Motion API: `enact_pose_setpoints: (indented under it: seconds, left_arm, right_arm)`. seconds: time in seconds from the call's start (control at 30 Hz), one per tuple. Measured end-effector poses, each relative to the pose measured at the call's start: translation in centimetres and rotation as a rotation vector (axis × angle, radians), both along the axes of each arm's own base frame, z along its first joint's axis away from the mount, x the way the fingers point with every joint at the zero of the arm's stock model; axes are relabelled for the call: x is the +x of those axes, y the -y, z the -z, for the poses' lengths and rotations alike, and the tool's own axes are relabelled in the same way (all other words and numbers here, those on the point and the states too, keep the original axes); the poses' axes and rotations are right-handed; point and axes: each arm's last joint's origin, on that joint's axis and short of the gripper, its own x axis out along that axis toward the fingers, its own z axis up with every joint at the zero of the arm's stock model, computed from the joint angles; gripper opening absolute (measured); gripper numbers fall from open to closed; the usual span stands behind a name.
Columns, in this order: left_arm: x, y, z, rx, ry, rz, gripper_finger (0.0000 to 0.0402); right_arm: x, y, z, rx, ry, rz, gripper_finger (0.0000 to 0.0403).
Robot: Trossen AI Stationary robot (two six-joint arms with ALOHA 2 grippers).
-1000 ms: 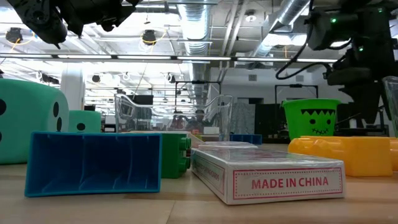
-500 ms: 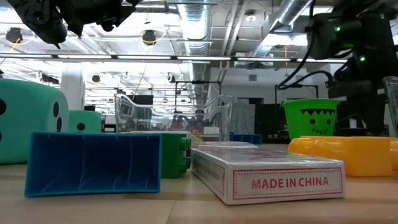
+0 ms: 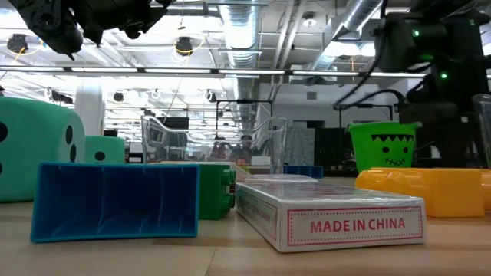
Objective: Pick & Place Toys
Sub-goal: Put the yellow game piece into the top transparent bin
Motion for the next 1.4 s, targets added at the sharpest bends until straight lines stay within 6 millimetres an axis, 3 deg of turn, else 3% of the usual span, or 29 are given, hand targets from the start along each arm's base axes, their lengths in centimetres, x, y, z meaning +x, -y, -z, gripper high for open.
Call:
enact_pose_setpoints:
  seconds: [0.27, 0.77, 1.17, 1.4]
  left_arm:
    - [0.0, 0.0, 0.0, 0.0, 0.001, 0.0, 0.0315]
    - [0.0, 0.0, 0.0, 0.0, 0.001, 0.0, 0.0315]
    - [0.0, 0.0, 0.0, 0.0, 0.0, 0.0, 0.0315]
    - [0.0, 0.0, 0.0, 0.001, 0.0, 0.0, 0.0315]
  right_arm:
    - [1.3, 0.5, -0.3, -0.043, 0.153, -0.04, 0.0293]
    - [3.4, 3.3, -0.5, -0.1, 0.329, -0.15, 0.0292]
    - [3.9, 3.4, -2.0, -0.251, 0.299, -0.159, 0.0292]
    - [2.6, 2.7, -2.2, -0.368, 0.222, 0.034, 0.0292]
